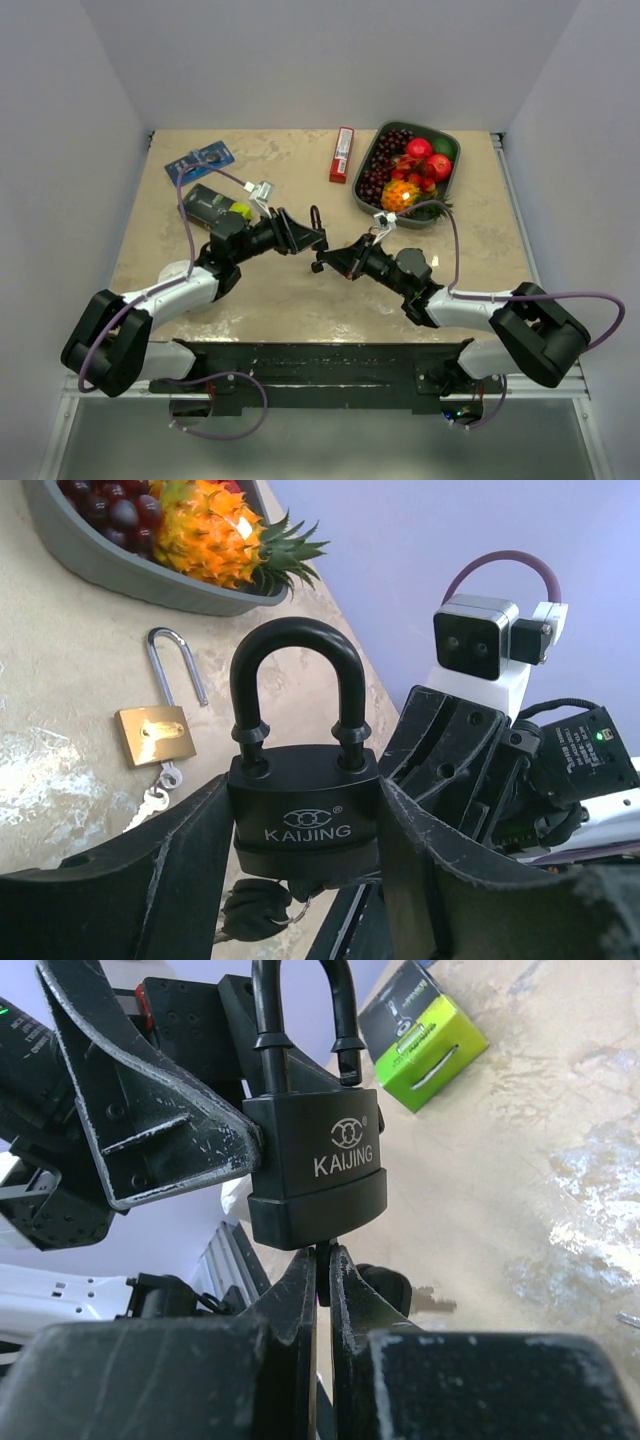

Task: Unlock with the key

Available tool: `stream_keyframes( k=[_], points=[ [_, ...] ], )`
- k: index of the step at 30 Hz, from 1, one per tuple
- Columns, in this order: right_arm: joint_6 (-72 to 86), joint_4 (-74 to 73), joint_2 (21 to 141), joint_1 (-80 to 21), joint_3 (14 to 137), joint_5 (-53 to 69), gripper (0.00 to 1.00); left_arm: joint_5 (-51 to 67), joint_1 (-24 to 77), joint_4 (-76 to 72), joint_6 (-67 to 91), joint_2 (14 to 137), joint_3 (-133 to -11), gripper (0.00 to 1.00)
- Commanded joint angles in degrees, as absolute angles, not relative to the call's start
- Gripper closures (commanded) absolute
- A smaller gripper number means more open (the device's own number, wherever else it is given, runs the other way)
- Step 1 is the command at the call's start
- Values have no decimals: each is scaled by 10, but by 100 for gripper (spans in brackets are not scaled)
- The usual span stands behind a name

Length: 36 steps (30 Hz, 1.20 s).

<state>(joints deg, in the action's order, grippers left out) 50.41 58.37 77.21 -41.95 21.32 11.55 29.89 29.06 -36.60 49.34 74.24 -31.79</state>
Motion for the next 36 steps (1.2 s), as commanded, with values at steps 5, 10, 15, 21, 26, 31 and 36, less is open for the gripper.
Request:
stream_keyframes(
  k=[5, 10, 15, 21, 26, 31, 36],
  points=[
    [502, 742, 751, -395, 245, 77, 100, 439, 322, -339, 447, 721, -341, 100],
    [462, 654, 737, -396, 262, 60, 100, 390, 322, -274, 438, 722, -360, 100],
    [426, 542, 723, -396, 281, 49, 98, 317, 319, -213, 439, 749, -384, 100],
    [403, 483, 725, -397, 268, 48, 77, 259, 313, -173, 447, 797, -424, 100],
    [399, 480, 722, -397, 229, 54, 56, 245, 300, -171, 455, 835, -442, 100],
    [399, 466, 685, -396, 207, 61, 46, 243, 289, -173, 439, 859, -457, 100],
    [345, 370, 628, -387, 260, 92, 38, 335, 277, -185, 392, 856, -454, 100]
  ],
)
